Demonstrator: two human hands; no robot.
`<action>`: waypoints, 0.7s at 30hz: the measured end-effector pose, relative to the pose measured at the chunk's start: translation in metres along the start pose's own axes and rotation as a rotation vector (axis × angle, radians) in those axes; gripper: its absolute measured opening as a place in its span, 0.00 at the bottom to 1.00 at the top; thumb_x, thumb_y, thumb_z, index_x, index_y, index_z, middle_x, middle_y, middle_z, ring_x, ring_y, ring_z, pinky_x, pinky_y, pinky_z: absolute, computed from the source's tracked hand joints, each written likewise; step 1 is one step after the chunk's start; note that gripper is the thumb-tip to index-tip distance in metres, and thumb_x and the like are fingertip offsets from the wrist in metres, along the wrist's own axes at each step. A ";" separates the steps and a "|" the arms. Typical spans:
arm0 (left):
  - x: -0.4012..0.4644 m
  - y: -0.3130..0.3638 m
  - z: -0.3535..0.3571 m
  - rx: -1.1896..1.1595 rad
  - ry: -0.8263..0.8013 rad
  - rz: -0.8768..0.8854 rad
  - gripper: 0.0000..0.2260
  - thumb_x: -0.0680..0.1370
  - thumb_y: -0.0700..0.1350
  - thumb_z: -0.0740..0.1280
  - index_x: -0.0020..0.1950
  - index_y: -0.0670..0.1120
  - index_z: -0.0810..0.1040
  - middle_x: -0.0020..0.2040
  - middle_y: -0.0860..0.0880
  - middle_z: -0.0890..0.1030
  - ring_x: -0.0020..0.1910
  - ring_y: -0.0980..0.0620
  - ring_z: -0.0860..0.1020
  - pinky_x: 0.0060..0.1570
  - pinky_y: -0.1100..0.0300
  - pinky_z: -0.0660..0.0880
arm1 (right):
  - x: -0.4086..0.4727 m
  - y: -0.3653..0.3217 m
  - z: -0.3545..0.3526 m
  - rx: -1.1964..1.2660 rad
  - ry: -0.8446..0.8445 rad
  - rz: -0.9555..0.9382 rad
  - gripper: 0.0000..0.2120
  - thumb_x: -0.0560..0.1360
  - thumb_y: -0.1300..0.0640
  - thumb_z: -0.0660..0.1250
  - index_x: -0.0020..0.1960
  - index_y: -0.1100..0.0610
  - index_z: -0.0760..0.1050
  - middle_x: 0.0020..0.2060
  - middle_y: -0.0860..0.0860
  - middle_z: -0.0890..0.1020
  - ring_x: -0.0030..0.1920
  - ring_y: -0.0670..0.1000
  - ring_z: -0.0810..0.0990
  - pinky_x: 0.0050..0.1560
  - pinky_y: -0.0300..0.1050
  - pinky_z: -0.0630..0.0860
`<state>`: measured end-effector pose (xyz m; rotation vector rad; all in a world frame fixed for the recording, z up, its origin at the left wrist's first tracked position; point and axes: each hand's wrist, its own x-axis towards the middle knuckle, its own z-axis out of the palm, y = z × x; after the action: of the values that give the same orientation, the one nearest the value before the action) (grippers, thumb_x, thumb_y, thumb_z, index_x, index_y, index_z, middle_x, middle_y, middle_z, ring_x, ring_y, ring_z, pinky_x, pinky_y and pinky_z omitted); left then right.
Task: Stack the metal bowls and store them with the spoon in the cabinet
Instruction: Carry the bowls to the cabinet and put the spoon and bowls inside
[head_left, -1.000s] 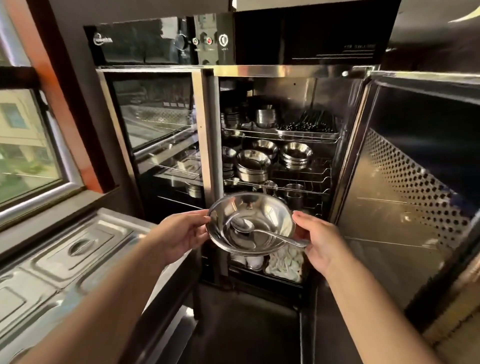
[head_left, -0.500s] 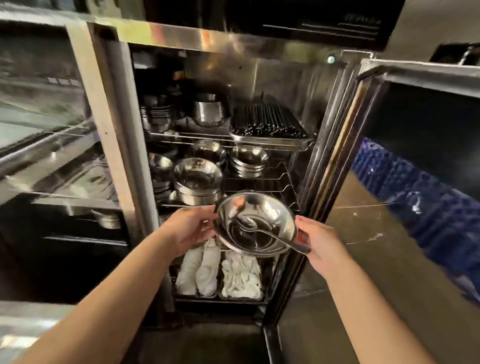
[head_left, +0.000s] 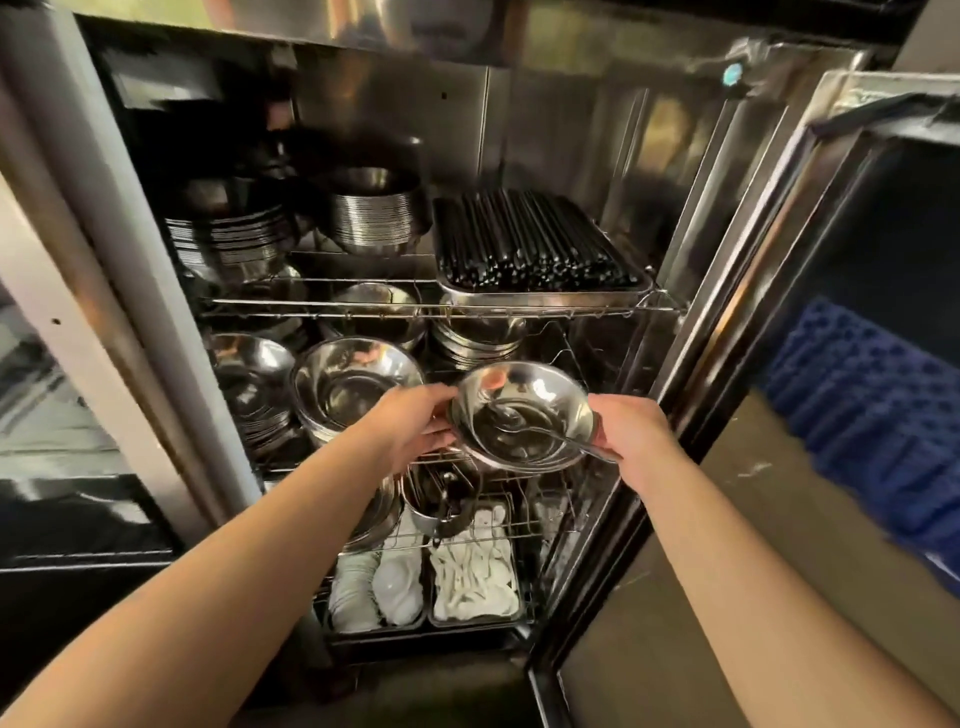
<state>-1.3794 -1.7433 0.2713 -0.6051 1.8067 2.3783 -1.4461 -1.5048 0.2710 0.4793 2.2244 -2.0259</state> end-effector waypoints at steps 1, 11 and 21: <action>0.006 0.000 0.003 -0.005 0.005 -0.003 0.05 0.80 0.40 0.66 0.51 0.40 0.81 0.55 0.42 0.84 0.56 0.45 0.82 0.54 0.52 0.80 | 0.009 0.001 0.003 -0.028 0.011 -0.004 0.02 0.72 0.59 0.74 0.44 0.56 0.83 0.44 0.60 0.86 0.49 0.62 0.86 0.56 0.59 0.82; 0.079 -0.007 0.023 -0.032 0.082 -0.054 0.09 0.80 0.40 0.63 0.56 0.39 0.81 0.48 0.44 0.85 0.51 0.47 0.82 0.55 0.52 0.79 | 0.092 0.006 0.027 -0.321 -0.041 -0.101 0.10 0.75 0.61 0.66 0.34 0.58 0.78 0.28 0.52 0.74 0.31 0.54 0.73 0.33 0.41 0.68; 0.117 -0.028 0.035 -0.048 0.083 -0.104 0.08 0.78 0.47 0.66 0.53 0.47 0.83 0.53 0.45 0.85 0.50 0.46 0.80 0.45 0.54 0.78 | 0.120 0.028 0.025 -0.386 -0.022 -0.037 0.08 0.78 0.63 0.67 0.56 0.62 0.80 0.39 0.51 0.79 0.33 0.50 0.77 0.40 0.53 0.82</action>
<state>-1.4869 -1.7210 0.2109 -0.7941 1.7075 2.3676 -1.5547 -1.5076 0.2083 0.3741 2.5404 -1.5453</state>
